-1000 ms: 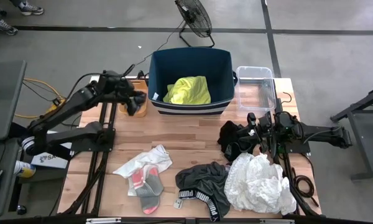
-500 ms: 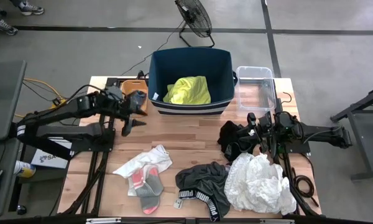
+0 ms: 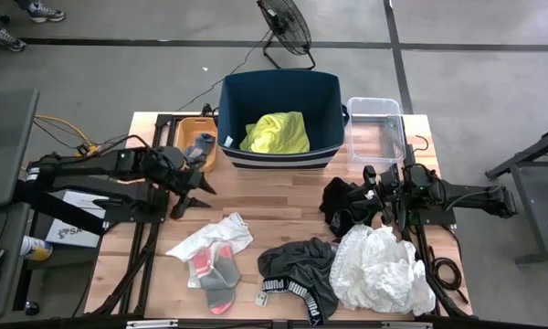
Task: Pick & Place Cloths
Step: Put the gray pink sock into the yellow bin
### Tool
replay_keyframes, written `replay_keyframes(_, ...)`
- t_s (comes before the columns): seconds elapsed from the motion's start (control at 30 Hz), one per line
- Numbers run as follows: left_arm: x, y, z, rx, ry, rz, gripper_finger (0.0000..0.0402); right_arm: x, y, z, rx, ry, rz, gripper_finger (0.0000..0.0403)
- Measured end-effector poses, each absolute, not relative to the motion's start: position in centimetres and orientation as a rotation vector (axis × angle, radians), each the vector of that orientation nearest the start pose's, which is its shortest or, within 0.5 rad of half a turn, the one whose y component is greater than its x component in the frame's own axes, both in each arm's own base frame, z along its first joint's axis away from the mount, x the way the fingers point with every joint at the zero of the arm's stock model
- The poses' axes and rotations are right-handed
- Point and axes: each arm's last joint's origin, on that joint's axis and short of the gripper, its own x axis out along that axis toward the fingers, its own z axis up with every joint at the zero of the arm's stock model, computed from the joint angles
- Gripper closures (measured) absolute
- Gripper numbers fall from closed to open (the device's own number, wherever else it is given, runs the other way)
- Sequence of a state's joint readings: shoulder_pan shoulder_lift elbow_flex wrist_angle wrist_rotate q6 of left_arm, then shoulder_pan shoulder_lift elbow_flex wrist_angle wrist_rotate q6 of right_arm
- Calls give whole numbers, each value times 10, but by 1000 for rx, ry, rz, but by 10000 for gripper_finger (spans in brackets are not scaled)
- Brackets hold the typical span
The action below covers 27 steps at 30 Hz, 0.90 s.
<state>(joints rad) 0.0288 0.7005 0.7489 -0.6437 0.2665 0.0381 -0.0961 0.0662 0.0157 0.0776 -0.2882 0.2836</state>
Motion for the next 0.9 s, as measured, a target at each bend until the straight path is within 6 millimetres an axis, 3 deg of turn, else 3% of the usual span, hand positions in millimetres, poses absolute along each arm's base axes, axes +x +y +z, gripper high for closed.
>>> replay_keyframes(0.27, 139, -26, 288, -101, 607, -369, 200, 100, -1, 171, 278, 1, 194, 254)
replay_keyframes(0.5, 138, -41, 286, -54, 626, -384, 200, 100, -1, 171, 278, 1, 194, 254)
replay_keyframes(0.9, 144, -81, 272, 109, 705, -617, 200, 100, -1, 171, 278, 1, 194, 254)
